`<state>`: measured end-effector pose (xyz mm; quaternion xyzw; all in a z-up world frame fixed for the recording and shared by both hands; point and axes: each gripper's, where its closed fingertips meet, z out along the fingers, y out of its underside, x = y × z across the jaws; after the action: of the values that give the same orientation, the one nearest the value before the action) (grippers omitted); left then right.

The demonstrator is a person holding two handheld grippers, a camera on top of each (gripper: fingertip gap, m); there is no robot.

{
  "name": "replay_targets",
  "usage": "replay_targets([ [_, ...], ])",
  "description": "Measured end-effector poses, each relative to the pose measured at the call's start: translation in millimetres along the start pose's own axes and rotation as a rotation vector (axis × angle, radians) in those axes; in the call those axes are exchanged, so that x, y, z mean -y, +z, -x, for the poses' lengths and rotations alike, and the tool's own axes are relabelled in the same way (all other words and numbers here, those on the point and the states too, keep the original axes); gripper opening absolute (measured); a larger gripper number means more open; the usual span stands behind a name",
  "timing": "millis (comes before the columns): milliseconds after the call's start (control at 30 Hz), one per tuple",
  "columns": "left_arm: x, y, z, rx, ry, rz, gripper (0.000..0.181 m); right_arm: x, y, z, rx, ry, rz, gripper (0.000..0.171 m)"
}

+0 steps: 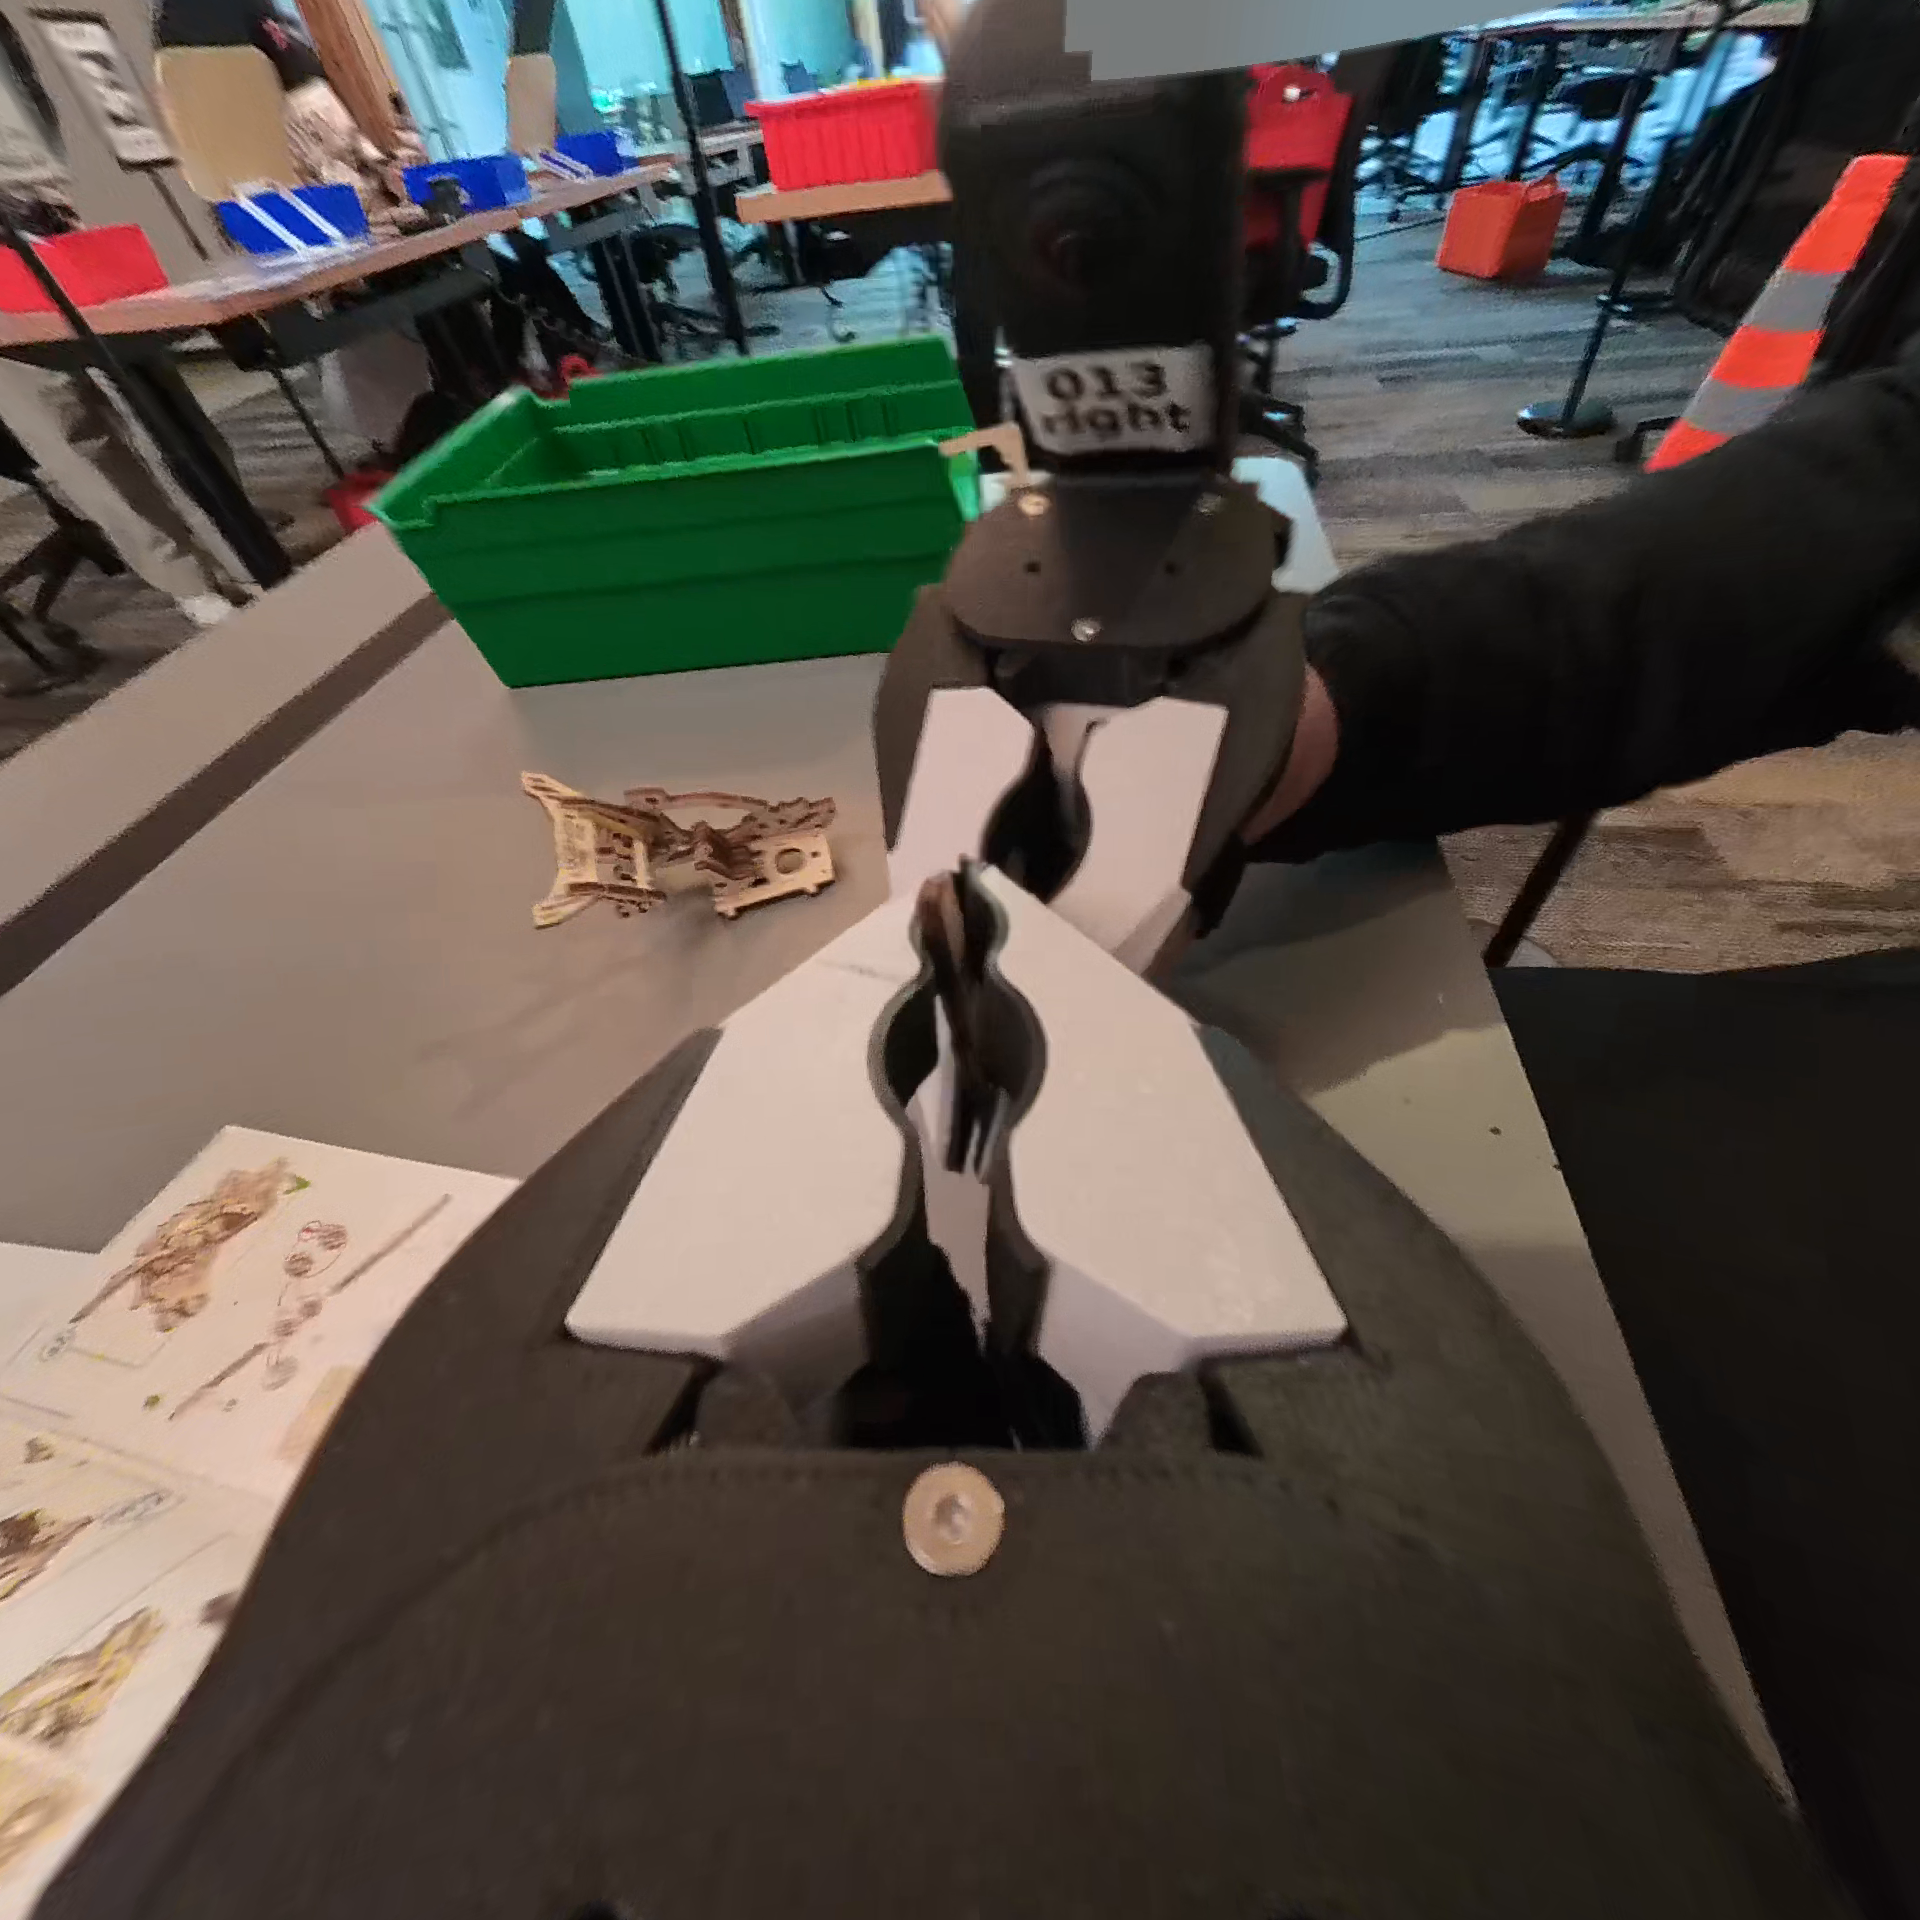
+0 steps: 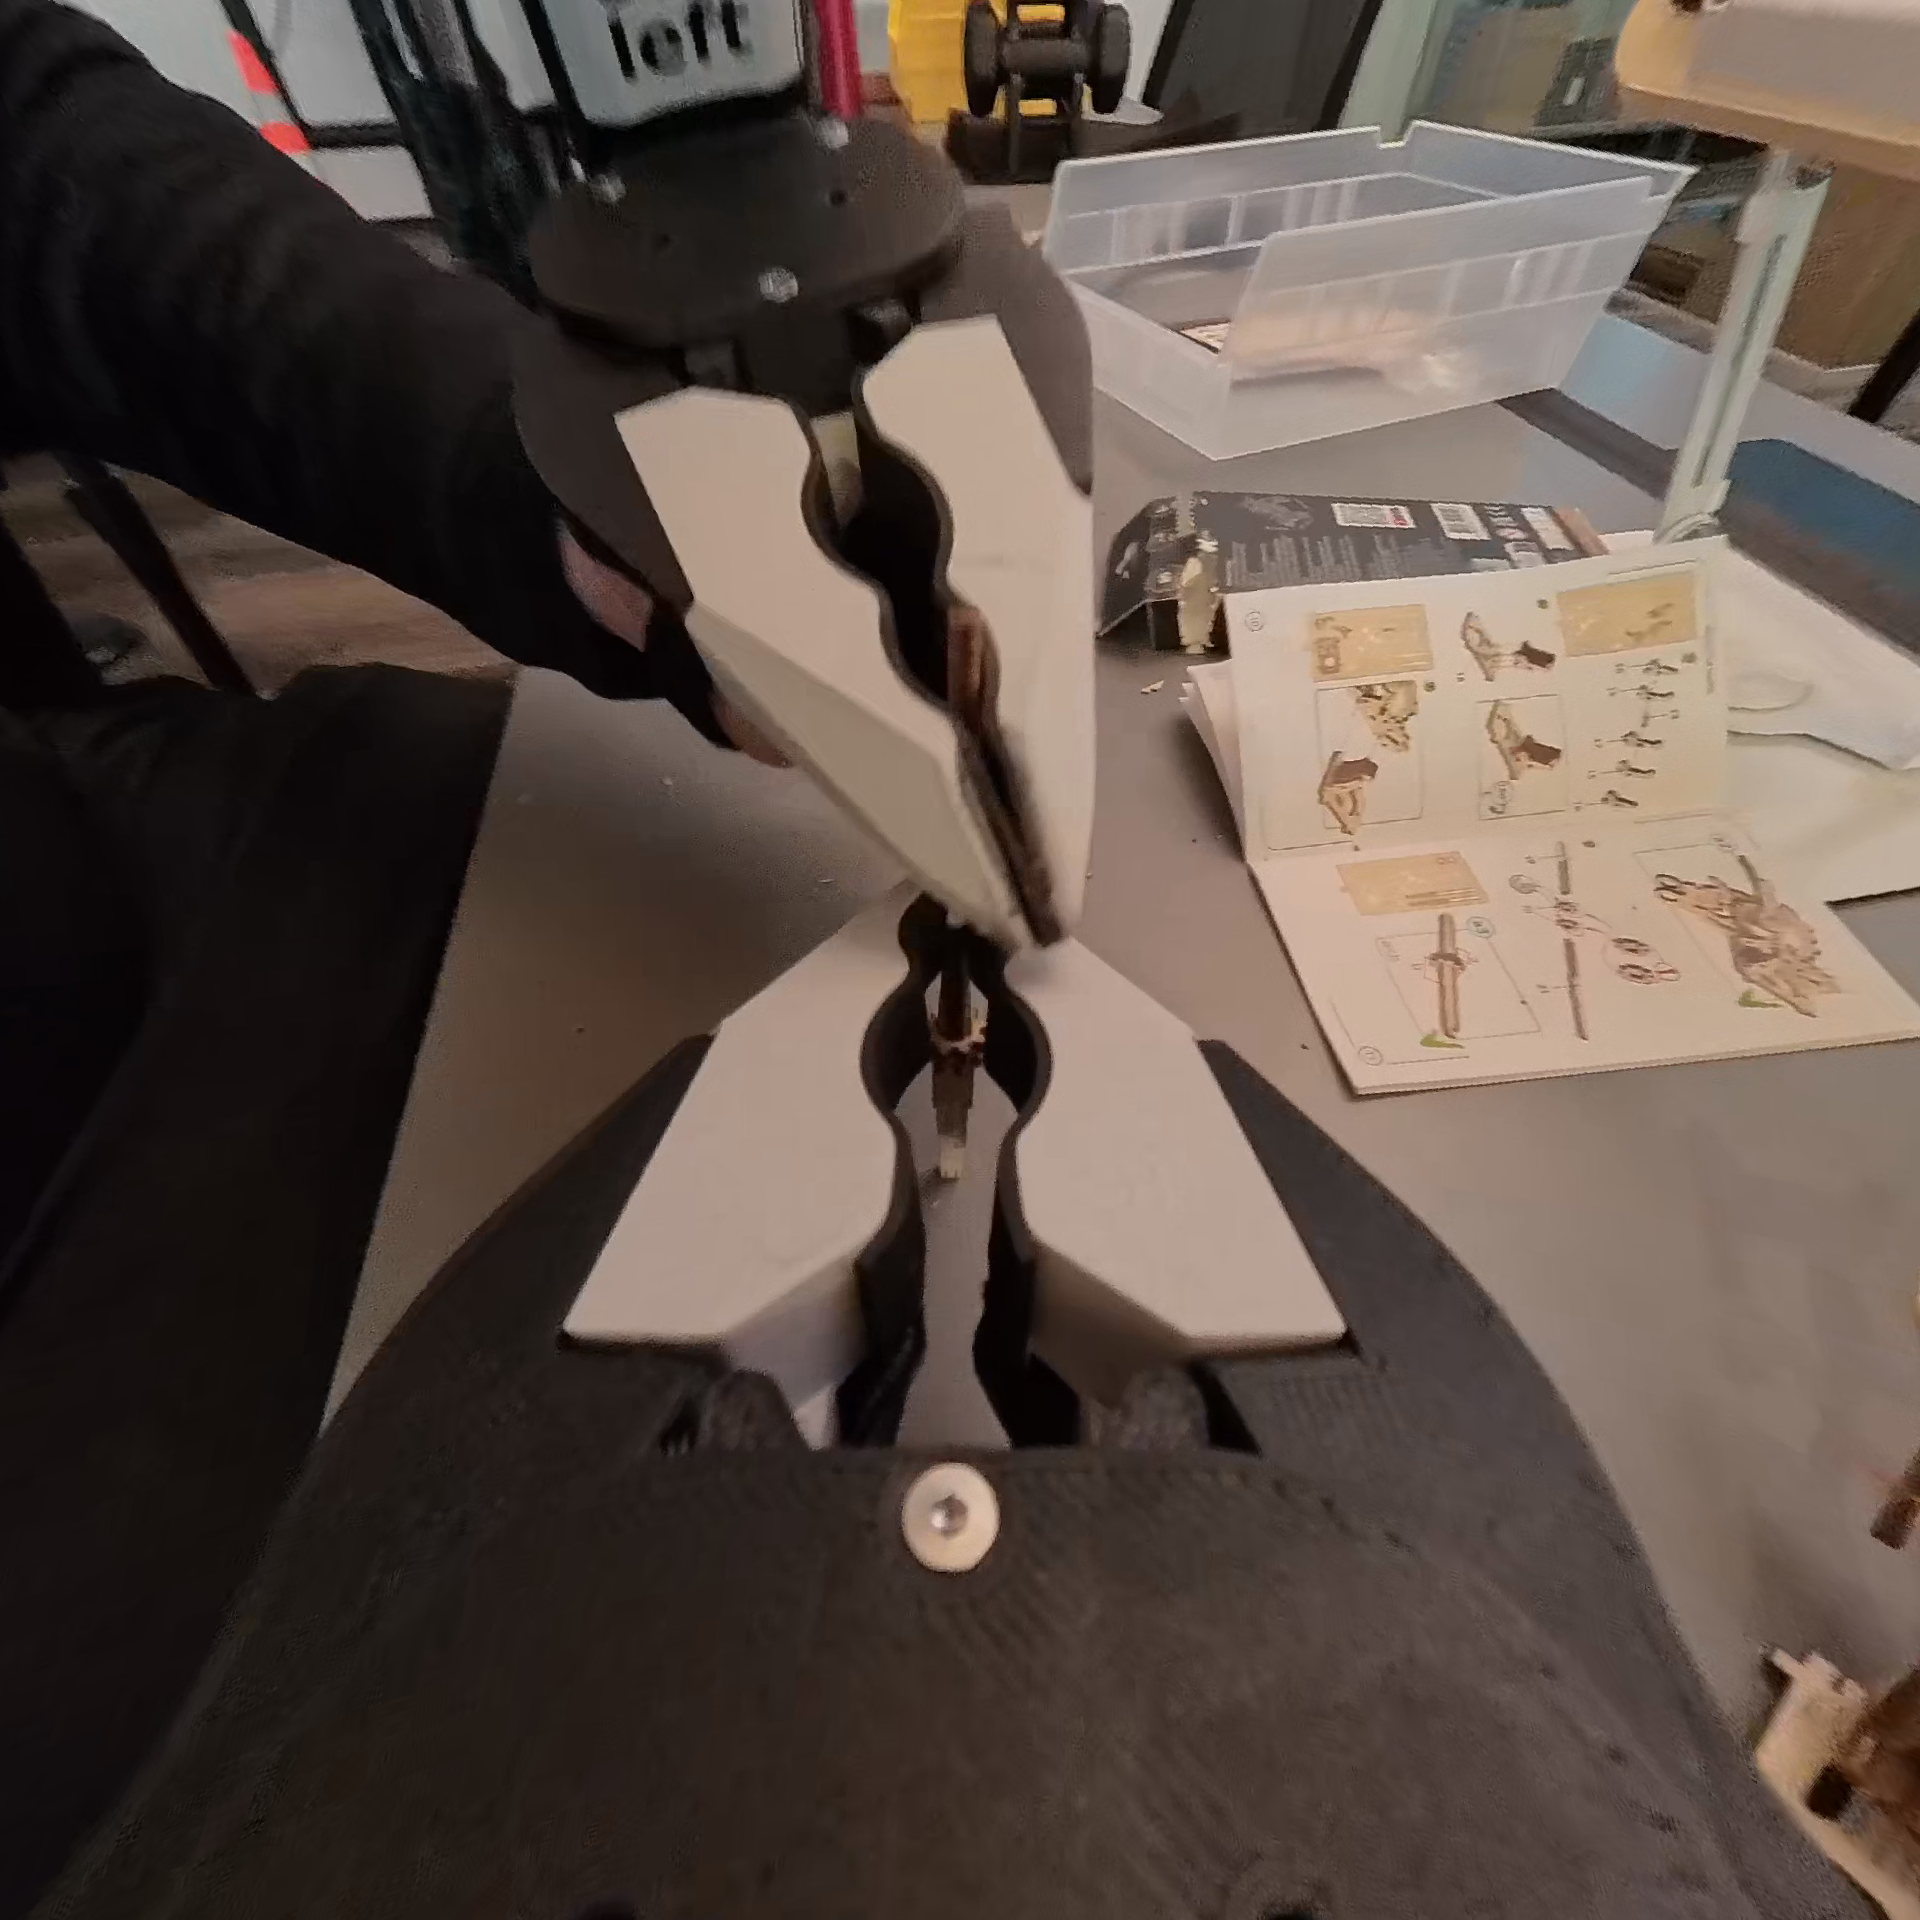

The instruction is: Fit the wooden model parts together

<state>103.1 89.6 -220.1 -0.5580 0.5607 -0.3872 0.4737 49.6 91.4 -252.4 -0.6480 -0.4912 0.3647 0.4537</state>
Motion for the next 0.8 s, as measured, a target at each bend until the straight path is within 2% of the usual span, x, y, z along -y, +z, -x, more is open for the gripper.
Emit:
replay_targets([
  [100, 10, -10, 5, 0.024, -0.003, 0.021, 0.003, 3, 4, -2, -0.074, -0.05, 0.026, 0.0],
  [333, -27, -33, 3, 0.159, -0.1, 0.242, 0.002, -7, 14, 1, -0.22, -0.211, 0.127, 0.0],
  [467, -44, -41, -7, 0.192, -0.131, 0.284, 0.0, -13, 19, 7, -0.274, -0.287, 0.142, 0.005],
  [567, -60, -43, -20, 0.168, -0.151, 0.304, 0.0, -16, 11, 11, -0.248, -0.274, 0.119, 0.018],
  [700, -84, -45, -31, 0.15, -0.155, 0.355, 0.0, -41, -5, 1, -0.2, -0.214, 0.228, 0.034],
  [800, -93, -48, -28, 0.165, -0.115, 0.395, 0.0, -58, -10, -8, -0.141, -0.221, 0.328, 0.03],
])
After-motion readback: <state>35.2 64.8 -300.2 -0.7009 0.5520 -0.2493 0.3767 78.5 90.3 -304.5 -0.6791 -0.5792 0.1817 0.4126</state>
